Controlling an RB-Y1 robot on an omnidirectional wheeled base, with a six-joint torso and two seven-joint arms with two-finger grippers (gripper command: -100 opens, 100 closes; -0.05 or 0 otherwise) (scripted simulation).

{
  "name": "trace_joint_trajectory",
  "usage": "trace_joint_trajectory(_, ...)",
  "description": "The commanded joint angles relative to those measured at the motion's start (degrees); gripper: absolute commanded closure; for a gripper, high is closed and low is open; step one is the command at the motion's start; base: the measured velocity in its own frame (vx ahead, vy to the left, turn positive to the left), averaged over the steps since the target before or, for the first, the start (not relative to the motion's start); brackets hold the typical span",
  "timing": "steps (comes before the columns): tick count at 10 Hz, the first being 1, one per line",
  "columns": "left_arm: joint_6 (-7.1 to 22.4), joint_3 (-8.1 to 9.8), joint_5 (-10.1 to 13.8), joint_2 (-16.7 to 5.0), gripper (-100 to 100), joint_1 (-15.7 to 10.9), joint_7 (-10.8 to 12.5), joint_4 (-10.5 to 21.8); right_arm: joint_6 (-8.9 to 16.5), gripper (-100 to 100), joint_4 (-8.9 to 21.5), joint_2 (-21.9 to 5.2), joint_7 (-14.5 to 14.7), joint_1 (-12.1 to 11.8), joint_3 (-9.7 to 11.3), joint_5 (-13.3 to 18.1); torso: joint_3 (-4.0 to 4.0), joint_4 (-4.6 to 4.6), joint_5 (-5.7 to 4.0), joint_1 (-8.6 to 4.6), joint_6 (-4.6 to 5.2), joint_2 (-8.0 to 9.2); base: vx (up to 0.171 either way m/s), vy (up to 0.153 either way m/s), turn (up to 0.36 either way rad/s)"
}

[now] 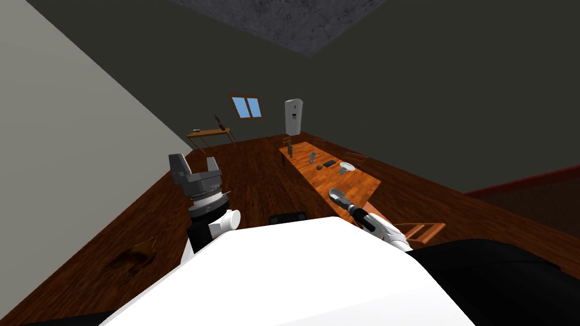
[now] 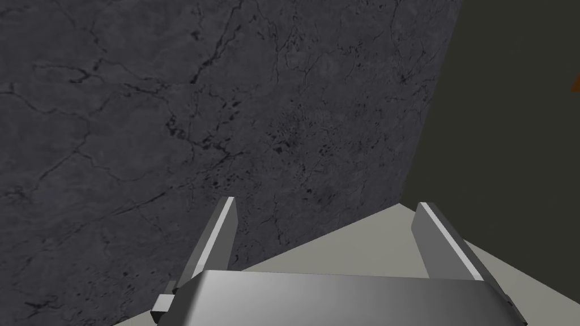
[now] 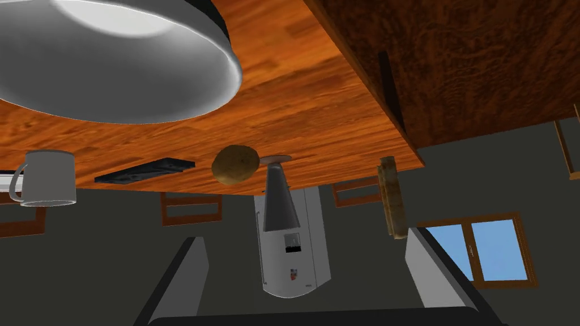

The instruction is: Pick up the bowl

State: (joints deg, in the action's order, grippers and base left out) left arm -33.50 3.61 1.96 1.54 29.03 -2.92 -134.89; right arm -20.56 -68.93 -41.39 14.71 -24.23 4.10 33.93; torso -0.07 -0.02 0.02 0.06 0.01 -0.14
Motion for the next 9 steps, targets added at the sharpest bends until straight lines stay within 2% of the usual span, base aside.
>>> trace_joint_trajectory(1, 0.00, 0.00, 0.00, 0.00, 0, 0.00, 0.00, 0.00, 0.11, -100, 2.20, -0.43, 0.49, -0.02, 0.06, 0.76, 0.00, 0.00, 0.00, 0.00, 0.00, 0.00, 0.037, 0.026, 0.090)
trace_joint_trajectory(2, 0.00, 0.00, 0.00, 0.00, 0, 0.00, 0.00, 0.00, 0.34, -100, 3.75, -1.21, 1.26, 0.07, 0.24, 2.27, 0.01, 0.00, 0.00, 0.00, 0.02, 0.02, 0.054, 0.028, 0.185)
trace_joint_trajectory(3, 0.00, 0.00, 0.00, 0.00, 0, 0.00, 0.00, 0.00, 0.34, -100, 5.39, -1.21, 1.26, 0.07, 0.24, 2.27, -0.02, 0.00, 0.00, 0.00, -0.01, -0.03, 0.044, 0.015, 0.076)
trace_joint_trajectory(4, 0.00, 0.01, 0.00, 0.00, 0, 0.01, 0.00, 0.00, 0.57, -100, 8.34, -1.86, 1.97, 0.16, 0.41, 3.75, -0.01, -0.01, -0.01, -0.04, 0.04, 0.00, 0.039, 0.033, 0.166)
trace_joint_trajectory(5, 0.00, 0.00, 0.00, 0.00, 0, 0.00, 0.00, 0.00, 0.57, -100, 8.44, -1.86, 1.97, 0.16, 0.41, 3.75, 0.01, 0.00, 0.01, 0.01, 0.01, 0.02, 0.039, 0.020, 0.074)
trace_joint_trajectory(6, 0.00, 0.00, 0.00, 0.00, 0, 0.01, 0.00, 0.00, 0.80, -100, 10.15, -2.38, 2.62, 0.24, 0.57, 5.19, 0.01, 0.00, 0.00, -0.02, 0.04, 0.03, 0.053, 0.016, 0.135)
trace_joint_trajectory(9, 0.00, 0.00, 0.00, 0.00, 0, 0.00, 0.00, 0.00, 1.01, -100, 14.64, -2.76, 3.22, 0.30, 0.74, 6.59, -0.03, -0.01, -0.01, -0.03, 0.02, -0.04, 0.055, 0.015, 0.111)
